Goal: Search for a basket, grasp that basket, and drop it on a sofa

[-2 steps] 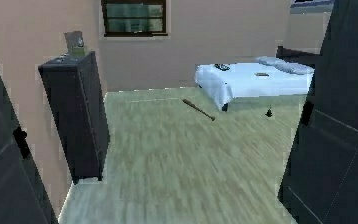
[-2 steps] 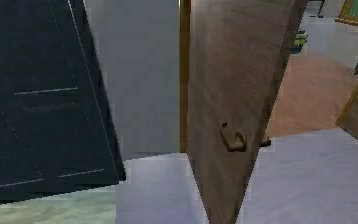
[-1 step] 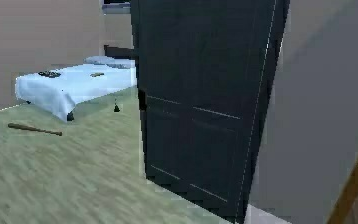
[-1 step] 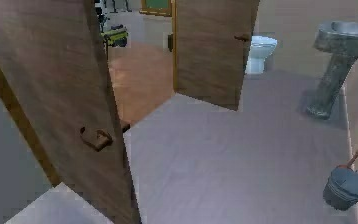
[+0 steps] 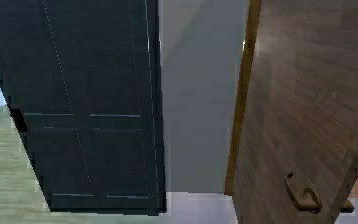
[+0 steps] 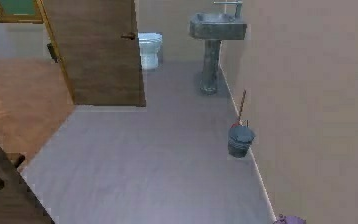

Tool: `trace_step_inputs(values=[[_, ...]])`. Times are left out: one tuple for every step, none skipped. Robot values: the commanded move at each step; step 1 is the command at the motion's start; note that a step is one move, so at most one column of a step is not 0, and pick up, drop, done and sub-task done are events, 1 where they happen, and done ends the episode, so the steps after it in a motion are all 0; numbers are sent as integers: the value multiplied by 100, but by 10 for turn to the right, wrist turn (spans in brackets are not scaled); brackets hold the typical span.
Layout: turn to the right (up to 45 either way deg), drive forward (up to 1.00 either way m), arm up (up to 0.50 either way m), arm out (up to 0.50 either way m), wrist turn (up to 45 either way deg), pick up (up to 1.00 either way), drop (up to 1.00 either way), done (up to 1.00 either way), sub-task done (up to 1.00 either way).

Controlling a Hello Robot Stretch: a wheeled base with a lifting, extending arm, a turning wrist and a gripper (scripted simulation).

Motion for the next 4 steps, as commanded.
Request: trace_step_inputs(values=[[0, 10, 0, 0, 0, 0, 0, 0, 0], [-450, 0, 0, 0, 0, 0, 0, 0, 0], [-210, 0, 0, 0, 0, 0, 0, 0, 0], [0, 100, 0, 0, 0, 0, 0, 0, 0]])
